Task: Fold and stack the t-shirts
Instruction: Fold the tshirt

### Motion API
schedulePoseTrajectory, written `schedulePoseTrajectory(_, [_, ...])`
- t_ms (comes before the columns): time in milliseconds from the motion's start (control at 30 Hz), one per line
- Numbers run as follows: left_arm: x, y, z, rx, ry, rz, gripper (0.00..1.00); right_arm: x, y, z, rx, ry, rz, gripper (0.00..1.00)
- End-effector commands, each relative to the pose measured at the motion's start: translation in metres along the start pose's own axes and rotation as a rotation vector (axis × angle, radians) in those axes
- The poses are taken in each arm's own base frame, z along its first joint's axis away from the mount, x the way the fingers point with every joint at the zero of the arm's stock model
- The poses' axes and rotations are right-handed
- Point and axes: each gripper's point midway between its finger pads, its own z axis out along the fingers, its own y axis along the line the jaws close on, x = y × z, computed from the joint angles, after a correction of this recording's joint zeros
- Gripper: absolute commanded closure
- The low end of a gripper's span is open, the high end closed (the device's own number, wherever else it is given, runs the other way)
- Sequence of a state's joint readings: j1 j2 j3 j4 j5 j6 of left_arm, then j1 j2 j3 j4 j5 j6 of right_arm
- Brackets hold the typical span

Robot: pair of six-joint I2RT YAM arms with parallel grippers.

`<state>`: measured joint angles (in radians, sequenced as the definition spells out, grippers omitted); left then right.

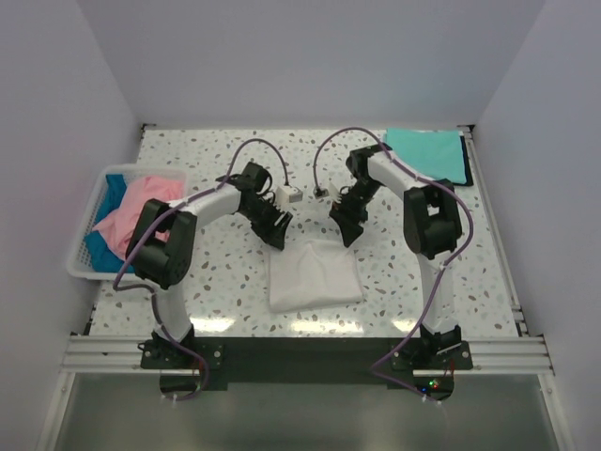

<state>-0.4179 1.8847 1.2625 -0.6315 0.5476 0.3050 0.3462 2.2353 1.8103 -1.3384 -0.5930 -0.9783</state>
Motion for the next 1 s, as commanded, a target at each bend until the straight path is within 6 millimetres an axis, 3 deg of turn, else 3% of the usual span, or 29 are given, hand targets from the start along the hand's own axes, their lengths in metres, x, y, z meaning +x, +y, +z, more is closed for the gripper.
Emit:
schedulePoseTrajectory(0, [0.005,-0.012,-0.002,0.065,0.017,-0.051,0.43,0.005,0.037,-0.019,-0.059,0.026,-0.014,0.31])
schedulePoseTrajectory(133, [0.011,-0.012,-0.001,0.061,0.035,-0.083,0.44,0.003,0.042,-0.017,-0.059,0.030,-0.030,0.30])
schedulePoseTrajectory(233, [0.009,-0.012,-0.002,0.057,0.029,-0.088,0.48,0.003,0.040,-0.014,-0.039,0.034,-0.044,0.37])
schedulePoseTrajectory(533, [0.008,-0.005,-0.015,0.006,0.021,-0.061,0.83,-0.001,0.039,-0.022,-0.007,0.035,-0.059,0.77])
schedulePoseTrajectory(567, [0.008,-0.005,-0.016,0.004,0.021,-0.058,0.86,-0.001,0.040,-0.024,-0.005,0.035,-0.058,0.87])
schedulePoseTrajectory(667, [0.009,-0.007,-0.024,-0.001,0.028,-0.050,0.97,0.000,0.040,-0.025,0.000,0.042,-0.049,1.00])
schedulePoseTrajectory(733, [0.011,-0.008,-0.030,-0.008,0.033,-0.046,1.00,0.001,0.040,-0.029,0.017,0.044,-0.044,1.00])
schedulePoseTrajectory(967, [0.048,0.010,-0.055,-0.105,0.106,-0.037,1.00,0.018,0.032,-0.038,0.100,0.077,-0.017,1.00])
